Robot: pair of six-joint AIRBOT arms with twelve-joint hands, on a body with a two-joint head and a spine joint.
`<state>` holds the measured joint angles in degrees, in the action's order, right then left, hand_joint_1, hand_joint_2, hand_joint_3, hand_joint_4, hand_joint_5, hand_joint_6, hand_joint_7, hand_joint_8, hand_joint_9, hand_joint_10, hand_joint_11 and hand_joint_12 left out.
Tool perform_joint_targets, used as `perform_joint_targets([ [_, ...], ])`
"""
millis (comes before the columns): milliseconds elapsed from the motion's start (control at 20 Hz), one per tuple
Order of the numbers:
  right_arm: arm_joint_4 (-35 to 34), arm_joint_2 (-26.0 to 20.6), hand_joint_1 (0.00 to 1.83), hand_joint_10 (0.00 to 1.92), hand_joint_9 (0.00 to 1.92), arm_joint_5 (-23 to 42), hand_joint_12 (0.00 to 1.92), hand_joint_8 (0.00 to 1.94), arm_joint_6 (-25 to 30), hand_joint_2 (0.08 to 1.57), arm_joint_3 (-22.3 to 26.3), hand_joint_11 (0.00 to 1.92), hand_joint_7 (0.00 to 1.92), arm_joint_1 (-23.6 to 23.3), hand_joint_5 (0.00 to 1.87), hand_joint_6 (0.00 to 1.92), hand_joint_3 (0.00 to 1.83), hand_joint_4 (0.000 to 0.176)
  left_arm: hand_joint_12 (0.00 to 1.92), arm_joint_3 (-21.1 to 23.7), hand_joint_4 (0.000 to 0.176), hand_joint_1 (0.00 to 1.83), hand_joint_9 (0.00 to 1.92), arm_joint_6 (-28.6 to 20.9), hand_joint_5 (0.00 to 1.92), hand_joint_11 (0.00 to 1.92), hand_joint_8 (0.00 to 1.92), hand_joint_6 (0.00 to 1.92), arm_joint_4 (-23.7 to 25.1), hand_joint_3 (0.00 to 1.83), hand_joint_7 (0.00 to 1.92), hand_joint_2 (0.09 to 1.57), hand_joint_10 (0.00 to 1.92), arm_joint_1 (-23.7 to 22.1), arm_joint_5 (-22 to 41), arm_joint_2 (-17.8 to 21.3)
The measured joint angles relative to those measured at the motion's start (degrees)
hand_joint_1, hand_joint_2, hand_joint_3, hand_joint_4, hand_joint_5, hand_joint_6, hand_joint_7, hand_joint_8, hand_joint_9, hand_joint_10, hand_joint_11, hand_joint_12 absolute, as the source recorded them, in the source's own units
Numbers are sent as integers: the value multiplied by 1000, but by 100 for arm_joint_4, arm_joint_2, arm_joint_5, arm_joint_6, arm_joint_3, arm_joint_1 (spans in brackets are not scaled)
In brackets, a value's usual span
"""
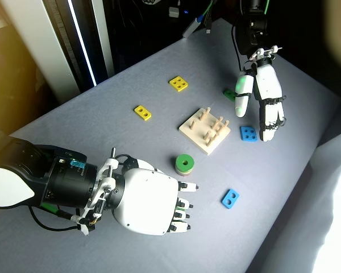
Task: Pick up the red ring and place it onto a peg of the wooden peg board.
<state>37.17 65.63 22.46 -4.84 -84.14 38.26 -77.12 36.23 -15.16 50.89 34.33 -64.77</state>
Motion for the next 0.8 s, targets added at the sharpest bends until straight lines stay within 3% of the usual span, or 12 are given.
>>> perform_joint_targets([
  [100,195,28,604,0,0,9,0,0,107,864,0,0,0,-24,0,0,19,105,0,0,176,276,0,-2,0,0,0,0,20,10,0,918,0,-4,0,0],
  [200,286,46,602,0,0,26,0,0,151,874,0,0,0,-52,0,0,21,103,0,7,176,277,0,0,0,0,0,0,20,13,0,930,0,-20,2,4],
  [250,317,59,594,0,0,28,0,0,188,869,0,0,0,-90,0,0,18,86,0,7,176,279,0,0,0,0,0,0,24,14,0,934,0,-20,13,9],
  [300,350,57,563,0,0,63,0,0,229,858,0,0,0,-101,0,0,12,85,0,13,176,293,0,0,0,0,0,0,26,13,0,935,0,-22,22,7],
  [350,455,57,558,0,0,85,0,0,317,856,0,0,0,-122,0,0,10,100,0,17,176,293,0,0,0,0,0,0,33,10,0,931,0,-31,31,7],
  [500,752,59,711,0,0,98,0,0,546,852,0,0,0,-149,0,0,6,102,0,17,176,304,0,0,0,0,0,0,39,8,0,934,0,-33,59,9],
  [650,1172,105,652,0,0,98,0,0,822,808,-13,0,0,-282,30,11,0,83,0,17,176,291,0,0,0,0,0,0,61,4,0,931,0,-50,68,26],
  [800,1523,227,635,0,0,133,0,0,1093,817,-13,0,0,-352,75,26,0,99,0,15,176,282,0,0,0,0,0,0,48,7,0,942,0,-74,90,39],
])
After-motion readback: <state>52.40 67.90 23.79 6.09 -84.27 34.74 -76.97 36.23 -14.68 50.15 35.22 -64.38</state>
